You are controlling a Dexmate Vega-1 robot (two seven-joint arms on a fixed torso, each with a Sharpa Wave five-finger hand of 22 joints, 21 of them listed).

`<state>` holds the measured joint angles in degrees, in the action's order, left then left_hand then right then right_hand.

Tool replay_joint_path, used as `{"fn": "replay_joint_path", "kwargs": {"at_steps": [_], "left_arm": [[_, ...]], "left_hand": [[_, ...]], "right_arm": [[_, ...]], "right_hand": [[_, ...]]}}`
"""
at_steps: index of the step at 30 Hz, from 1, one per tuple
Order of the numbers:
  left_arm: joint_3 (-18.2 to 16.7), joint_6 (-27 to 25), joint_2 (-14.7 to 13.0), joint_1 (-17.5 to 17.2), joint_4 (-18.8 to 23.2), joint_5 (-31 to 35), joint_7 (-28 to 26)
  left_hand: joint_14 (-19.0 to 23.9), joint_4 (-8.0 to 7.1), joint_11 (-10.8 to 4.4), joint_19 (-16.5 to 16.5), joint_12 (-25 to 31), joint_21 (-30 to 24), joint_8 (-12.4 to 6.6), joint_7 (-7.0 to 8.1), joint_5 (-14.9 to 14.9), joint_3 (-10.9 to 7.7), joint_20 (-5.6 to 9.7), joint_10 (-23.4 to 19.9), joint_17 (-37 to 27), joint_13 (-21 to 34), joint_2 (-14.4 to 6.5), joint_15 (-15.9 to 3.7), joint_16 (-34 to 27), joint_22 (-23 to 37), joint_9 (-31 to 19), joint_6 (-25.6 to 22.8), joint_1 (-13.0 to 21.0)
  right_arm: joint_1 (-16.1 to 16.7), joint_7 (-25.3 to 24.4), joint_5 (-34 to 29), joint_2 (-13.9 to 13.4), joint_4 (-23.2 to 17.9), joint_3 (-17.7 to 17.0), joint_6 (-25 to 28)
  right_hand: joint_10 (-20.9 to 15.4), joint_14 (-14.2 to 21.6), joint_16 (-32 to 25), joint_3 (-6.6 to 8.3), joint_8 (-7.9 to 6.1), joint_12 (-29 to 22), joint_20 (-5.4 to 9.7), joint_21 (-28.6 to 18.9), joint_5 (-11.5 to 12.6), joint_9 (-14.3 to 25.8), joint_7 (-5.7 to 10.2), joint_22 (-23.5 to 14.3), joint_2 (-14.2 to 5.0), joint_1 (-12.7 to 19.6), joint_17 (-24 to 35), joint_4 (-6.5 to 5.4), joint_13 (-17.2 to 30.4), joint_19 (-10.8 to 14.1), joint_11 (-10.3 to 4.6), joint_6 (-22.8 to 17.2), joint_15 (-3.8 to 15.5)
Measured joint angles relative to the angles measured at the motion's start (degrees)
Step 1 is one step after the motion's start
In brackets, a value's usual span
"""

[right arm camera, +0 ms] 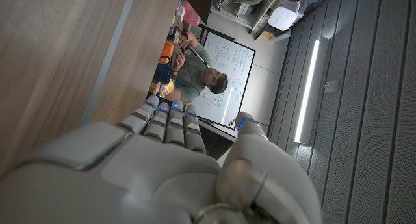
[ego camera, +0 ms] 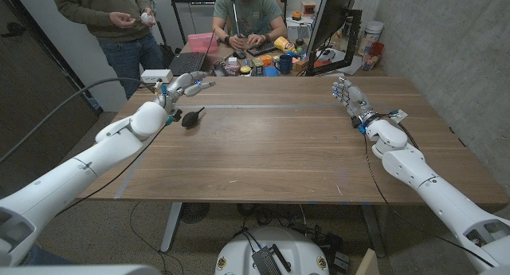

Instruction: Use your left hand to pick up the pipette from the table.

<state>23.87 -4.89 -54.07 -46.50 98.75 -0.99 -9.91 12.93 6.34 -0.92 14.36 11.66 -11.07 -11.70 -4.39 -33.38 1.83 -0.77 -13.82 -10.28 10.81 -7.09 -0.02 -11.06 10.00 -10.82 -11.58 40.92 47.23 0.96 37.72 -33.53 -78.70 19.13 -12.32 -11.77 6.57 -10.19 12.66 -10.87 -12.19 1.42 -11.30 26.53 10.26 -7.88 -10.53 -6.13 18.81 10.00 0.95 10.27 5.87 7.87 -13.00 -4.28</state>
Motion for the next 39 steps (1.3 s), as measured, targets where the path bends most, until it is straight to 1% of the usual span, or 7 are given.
{"fn": "replay_joint_path", "kwargs": {"at_steps": [12,24,26,32,37,38,39], "left_arm": [[0.9,0.2,-6.1,-1.3,2.9,16.0,-4.2],[3.4,12.6,-7.7,2.1,0.4,30.8,-3.9],[6.1,15.3,-5.9,7.3,-5.3,32.2,-3.7],[9.6,24.9,-3.7,14.0,-12.9,37.8,-3.6],[9.6,32.2,-3.7,14.0,-12.9,43.2,-4.7],[13.4,34.4,-2.3,20.8,-19.8,45.0,-5.2],[13.4,34.9,-2.3,20.8,-19.8,45.5,-5.4]], "left_hand": [[1.7,0.09,-1.73,0.4,0.7,-0.4,-0.21,0.72,0.8,0.54,-0.90,-1.7,0.0,0.3,1.0,-0.99,-0.4,0.3,-0.2,-0.7,-0.4],[2.0,-0.72,-2.19,0.1,0.7,-0.4,-0.21,1.02,1.0,1.35,-1.20,-2.2,-0.3,0.3,2.0,-1.30,-0.4,0.3,-0.3,-1.0,-1.4],[2.0,-0.72,-2.24,0.1,0.7,-0.4,-0.21,1.02,1.0,1.35,-1.19,-2.3,-0.3,0.3,2.0,-1.36,-0.4,0.3,-0.3,-1.0,-1.4],[2.3,-0.73,-2.24,0.1,0.7,-0.4,-0.21,1.23,1.0,1.84,-1.19,-2.3,-0.3,0.3,2.4,-1.60,-0.4,0.3,-0.3,-0.8,-1.8],[2.3,-0.91,-2.26,0.4,0.7,-0.4,-0.09,1.47,1.0,2.02,-0.98,-2.2,-0.3,0.3,2.9,-1.60,-0.4,0.3,-0.3,-0.6,-2.3],[2.3,-1.12,-2.38,0.4,0.7,-0.4,0.06,1.55,1.0,2.22,-0.98,-2.1,-0.3,0.3,2.9,-1.64,-0.4,0.3,-0.3,-0.5,-2.3],[2.5,-1.12,-2.53,0.4,0.7,-0.4,0.07,1.55,1.0,2.22,-0.98,-2.0,-0.3,0.3,3.2,-1.83,-0.4,0.3,-0.3,-0.5,-2.6]], "right_arm": [[-0.4,-1.0,-0.8,0.1,-0.4,0.5,0.8],[0.3,-3.6,-2.0,0.5,-3.5,1.4,2.3],[0.4,-6.7,-3.2,0.6,-4.5,1.6,3.9],[0.4,-9.7,-4.8,1.1,-6.2,2.1,5.3],[-0.4,-9.7,-4.8,1.6,-7.3,2.7,5.3],[-0.7,-9.7,-4.8,1.7,-7.8,2.9,5.3],[-0.7,-11.8,-6.5,1.7,-7.9,3.0,6.8]], "right_hand": [[0.0,0.0,0.0,0.00,0.00,0.0,0.00,0.0,0.0,0.0,0.00,0.0,0.00,0.0,0.0,0.00,0.0,0.0,0.00,0.0,0.00],[0.0,0.0,0.0,-0.24,0.00,0.0,0.00,0.0,0.0,0.0,-0.09,0.0,0.00,0.0,0.0,0.24,0.0,0.0,0.00,-0.1,0.00],[0.0,0.0,0.0,-0.24,0.00,0.0,0.00,0.0,0.0,0.0,0.10,0.0,0.00,0.0,0.0,0.24,0.0,0.0,0.00,-0.3,0.00],[-0.3,0.0,0.0,-0.24,0.00,0.0,0.01,0.0,0.0,0.0,0.10,0.0,0.00,0.0,0.0,0.24,0.0,0.0,-0.31,-0.3,0.00],[-0.3,0.1,0.0,-0.41,0.00,0.0,0.00,0.0,0.0,0.0,0.10,0.0,0.00,0.0,0.0,0.41,0.0,0.0,-0.30,-0.3,-0.06],[-0.3,0.2,0.0,-0.41,0.00,0.0,0.01,0.0,0.0,0.0,0.10,0.0,0.00,0.0,0.0,0.41,0.0,0.0,-0.30,-0.3,-0.22],[-0.3,0.2,-0.1,-0.41,0.00,0.0,0.01,0.0,0.0,0.0,0.10,0.0,0.00,0.0,0.0,0.41,0.0,0.0,-0.30,-0.3,-0.22]]}}
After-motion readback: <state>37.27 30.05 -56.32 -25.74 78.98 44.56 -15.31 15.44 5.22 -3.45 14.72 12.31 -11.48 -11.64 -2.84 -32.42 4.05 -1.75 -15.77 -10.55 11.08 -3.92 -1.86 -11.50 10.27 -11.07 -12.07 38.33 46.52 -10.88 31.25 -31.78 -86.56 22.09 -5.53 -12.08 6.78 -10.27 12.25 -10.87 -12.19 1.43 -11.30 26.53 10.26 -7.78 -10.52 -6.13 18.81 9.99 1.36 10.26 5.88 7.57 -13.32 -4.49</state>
